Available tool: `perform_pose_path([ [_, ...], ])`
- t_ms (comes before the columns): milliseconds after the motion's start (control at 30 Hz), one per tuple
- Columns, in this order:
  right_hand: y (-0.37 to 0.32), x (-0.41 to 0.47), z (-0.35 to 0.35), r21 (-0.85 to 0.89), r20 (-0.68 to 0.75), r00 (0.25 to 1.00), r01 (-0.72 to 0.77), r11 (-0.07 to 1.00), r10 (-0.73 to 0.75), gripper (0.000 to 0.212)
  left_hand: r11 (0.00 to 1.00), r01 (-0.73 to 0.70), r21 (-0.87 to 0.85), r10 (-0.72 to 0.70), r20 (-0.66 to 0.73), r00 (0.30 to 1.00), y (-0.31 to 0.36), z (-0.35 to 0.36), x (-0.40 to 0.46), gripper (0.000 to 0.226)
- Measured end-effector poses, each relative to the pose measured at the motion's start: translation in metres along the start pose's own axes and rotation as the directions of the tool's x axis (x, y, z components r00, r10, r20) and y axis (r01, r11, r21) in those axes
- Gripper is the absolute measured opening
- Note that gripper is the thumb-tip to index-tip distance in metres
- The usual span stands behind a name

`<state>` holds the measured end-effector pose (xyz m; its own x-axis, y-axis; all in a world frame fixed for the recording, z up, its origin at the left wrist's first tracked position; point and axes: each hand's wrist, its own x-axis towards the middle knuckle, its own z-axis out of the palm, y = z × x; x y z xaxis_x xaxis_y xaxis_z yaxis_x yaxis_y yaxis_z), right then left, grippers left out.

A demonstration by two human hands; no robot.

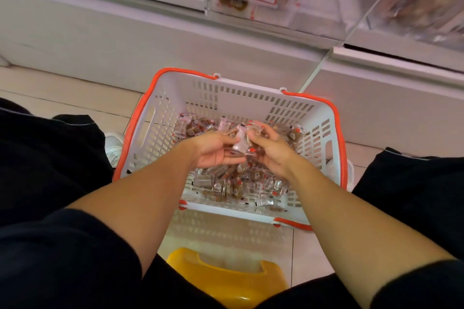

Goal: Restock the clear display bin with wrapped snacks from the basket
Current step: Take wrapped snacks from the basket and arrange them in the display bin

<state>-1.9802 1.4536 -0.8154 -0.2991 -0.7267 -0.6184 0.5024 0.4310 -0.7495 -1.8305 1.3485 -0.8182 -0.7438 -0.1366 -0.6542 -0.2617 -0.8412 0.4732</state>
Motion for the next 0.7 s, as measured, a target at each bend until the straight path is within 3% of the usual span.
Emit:
perform_pose_path([
  [133, -0.008, -0.004, 0.002, -0.039, -0.020, 0.998, 0.059, 0.997, -0.060, 0.029, 0.999, -0.041, 0.021, 0.042, -0.052, 0.998, 0.005, 0.008, -0.002, 0.024],
  [267, -0.009, -0.008, 0.000, 0.057, -0.262, 0.965, 0.033, 0.998, -0.017, 0.024, 0.993, -0.093, 0.068, 0.104, -0.179, 0.978, 0.003, 0.012, -0.002, 0.027],
  [333, -0.010, -0.010, -0.005, 0.160, -0.316, 0.948, 0.021, 0.987, 0.031, 0.026, 0.987, -0.132, 0.097, 0.151, -0.236, 0.960, 0.002, 0.012, -0.001, 0.026],
  [433, -0.016, -0.013, -0.004, 0.268, -0.229, 0.972, 0.019, 0.963, 0.045, 0.030, 0.979, -0.180, 0.096, 0.200, -0.278, 0.940, 0.005, 0.015, -0.003, 0.024],
  [633, -0.033, -0.011, -0.005, 0.246, -0.259, 0.966, 0.080, 0.966, -0.014, 0.040, 0.958, -0.270, 0.092, 0.285, -0.357, 0.889, 0.017, 0.021, -0.006, 0.020],
  [700, -0.031, -0.012, -0.001, 0.229, -0.217, 0.976, 0.067, 0.971, -0.016, 0.034, 0.960, -0.259, 0.102, 0.278, -0.317, 0.907, 0.019, 0.025, -0.005, 0.026],
])
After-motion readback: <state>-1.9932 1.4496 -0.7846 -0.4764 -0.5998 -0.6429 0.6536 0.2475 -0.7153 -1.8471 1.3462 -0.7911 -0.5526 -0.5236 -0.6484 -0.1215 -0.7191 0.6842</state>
